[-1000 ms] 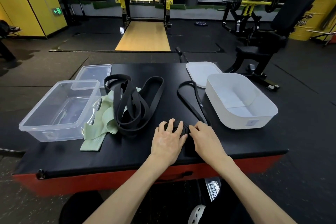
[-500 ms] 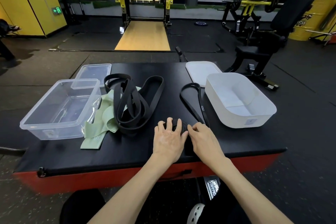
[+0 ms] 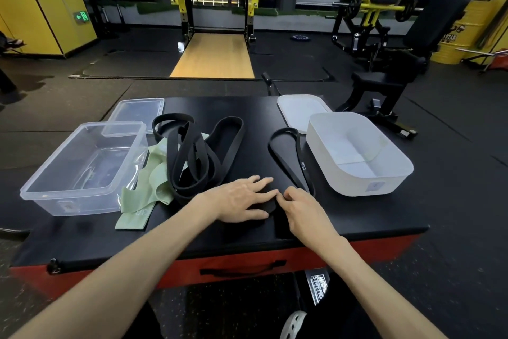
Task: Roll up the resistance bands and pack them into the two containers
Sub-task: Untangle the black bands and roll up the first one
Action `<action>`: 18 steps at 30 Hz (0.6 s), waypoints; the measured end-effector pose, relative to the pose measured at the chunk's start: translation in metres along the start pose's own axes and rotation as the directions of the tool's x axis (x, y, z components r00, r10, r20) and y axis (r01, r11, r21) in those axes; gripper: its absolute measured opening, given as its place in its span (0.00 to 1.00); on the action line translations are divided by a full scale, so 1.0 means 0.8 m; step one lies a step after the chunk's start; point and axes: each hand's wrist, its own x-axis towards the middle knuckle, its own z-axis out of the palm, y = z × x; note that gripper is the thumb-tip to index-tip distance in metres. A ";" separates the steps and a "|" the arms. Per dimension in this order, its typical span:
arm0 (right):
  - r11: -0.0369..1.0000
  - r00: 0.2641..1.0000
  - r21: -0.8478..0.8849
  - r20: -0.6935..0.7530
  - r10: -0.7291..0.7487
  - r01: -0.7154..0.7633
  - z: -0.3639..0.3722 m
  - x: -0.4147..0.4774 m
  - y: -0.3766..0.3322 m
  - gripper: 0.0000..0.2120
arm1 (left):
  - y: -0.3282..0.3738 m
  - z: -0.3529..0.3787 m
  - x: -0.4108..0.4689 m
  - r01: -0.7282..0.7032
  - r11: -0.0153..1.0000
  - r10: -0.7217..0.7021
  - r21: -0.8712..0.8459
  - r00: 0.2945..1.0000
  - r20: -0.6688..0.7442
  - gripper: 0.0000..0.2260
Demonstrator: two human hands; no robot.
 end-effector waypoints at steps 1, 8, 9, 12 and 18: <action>1.000 1.000 0.008 -0.008 0.003 -0.003 -0.001 -0.001 0.000 0.22 | -0.001 0.001 0.000 -0.011 1.000 0.011 -0.018 1.000 0.001 0.28; 0.989 0.989 0.085 -0.080 0.127 -0.120 -0.002 -0.012 0.000 0.17 | 0.015 0.022 -0.006 0.103 0.982 -0.114 -0.161 0.992 -0.062 0.26; 0.989 0.987 0.068 -0.083 0.137 -0.132 -0.002 -0.013 0.000 0.17 | 0.018 0.024 -0.006 0.116 0.982 -0.128 -0.150 0.989 -0.073 0.26; 0.988 0.984 0.026 -0.094 0.153 -0.151 -0.003 -0.014 -0.001 0.18 | 0.023 0.029 -0.006 0.150 0.981 -0.163 -0.121 0.981 -0.107 0.26; 0.989 0.986 0.014 -0.086 0.146 -0.145 -0.004 -0.011 0.000 0.10 | 0.034 0.037 -0.002 0.229 0.961 -0.252 -0.157 0.957 -0.146 0.26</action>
